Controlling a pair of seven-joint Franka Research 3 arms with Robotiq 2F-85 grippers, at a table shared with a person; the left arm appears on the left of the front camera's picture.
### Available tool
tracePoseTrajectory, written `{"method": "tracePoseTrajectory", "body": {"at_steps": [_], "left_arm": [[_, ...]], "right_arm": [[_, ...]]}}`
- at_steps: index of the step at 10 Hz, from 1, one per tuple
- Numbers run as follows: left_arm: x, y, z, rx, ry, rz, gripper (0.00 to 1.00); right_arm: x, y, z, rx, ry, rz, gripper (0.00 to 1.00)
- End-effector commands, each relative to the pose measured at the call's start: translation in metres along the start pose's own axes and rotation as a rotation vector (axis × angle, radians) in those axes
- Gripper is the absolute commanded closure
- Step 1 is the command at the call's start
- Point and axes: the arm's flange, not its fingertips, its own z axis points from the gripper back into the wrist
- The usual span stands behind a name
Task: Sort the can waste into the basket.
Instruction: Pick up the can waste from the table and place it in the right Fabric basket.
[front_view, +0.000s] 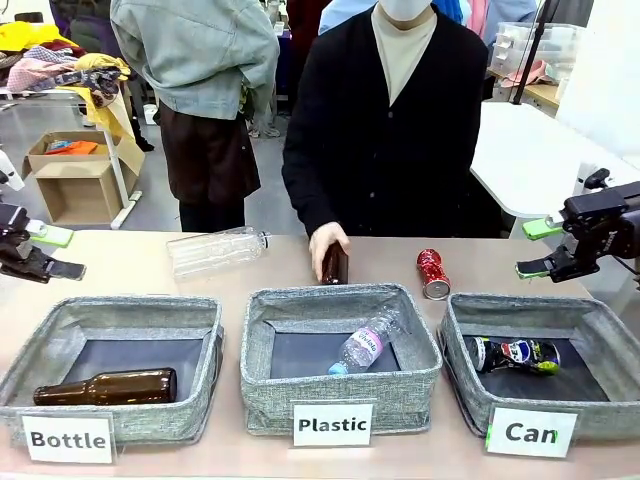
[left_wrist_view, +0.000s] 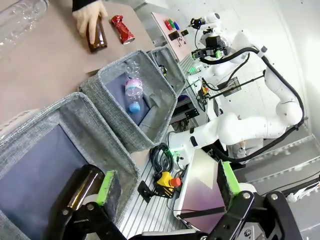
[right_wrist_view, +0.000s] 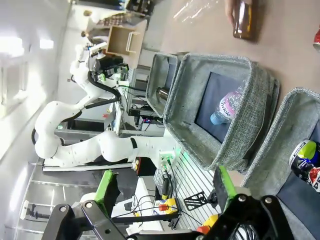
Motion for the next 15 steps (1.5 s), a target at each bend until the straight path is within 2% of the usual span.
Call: {"method": "tracePoseTrajectory", "body": {"at_steps": [1, 2, 4, 6, 8, 10, 11, 12, 14, 15], "left_arm": [[-0.003, -0.002, 0.000, 0.007, 0.000, 0.009, 0.00], [-0.003, -0.002, 0.000, 0.007, 0.000, 0.009, 0.00], [-0.003, -0.002, 0.000, 0.007, 0.000, 0.009, 0.00], [-0.003, -0.002, 0.000, 0.007, 0.000, 0.009, 0.00], [-0.001, 0.001, 0.000, 0.000, 0.000, 0.002, 0.00], [-0.060, -0.054, 0.054, -0.078, 0.001, -0.043, 0.00], [-0.085, -0.066, 0.076, -0.124, -0.024, -0.077, 0.00], [-0.104, -0.072, 0.093, -0.115, -0.048, -0.088, 0.00], [-0.134, -0.078, 0.111, -0.183, -0.019, -0.139, 0.00], [-0.143, -0.078, 0.118, -0.207, -0.035, -0.143, 0.00]], "right_arm": [[0.001, 0.003, 0.000, 0.008, -0.003, 0.011, 0.00], [0.000, 0.000, 0.000, 0.000, 0.000, 0.000, 0.00], [0.033, 0.019, -0.016, -0.298, -0.028, -0.049, 0.00], [0.082, 0.032, -0.038, -0.712, -0.071, -0.159, 0.00], [0.121, 0.040, -0.058, -0.867, -0.095, -0.194, 0.00], [0.173, 0.028, -0.091, -1.057, -0.090, -0.247, 0.00], [0.191, 0.013, -0.111, -1.097, -0.058, -0.262, 0.00], [0.206, -0.003, -0.126, -1.102, -0.046, -0.265, 0.00], [0.229, -0.037, -0.148, -1.124, -0.067, -0.276, 0.00], [0.237, -0.061, -0.164, -1.159, -0.048, -0.287, 0.00]]}}
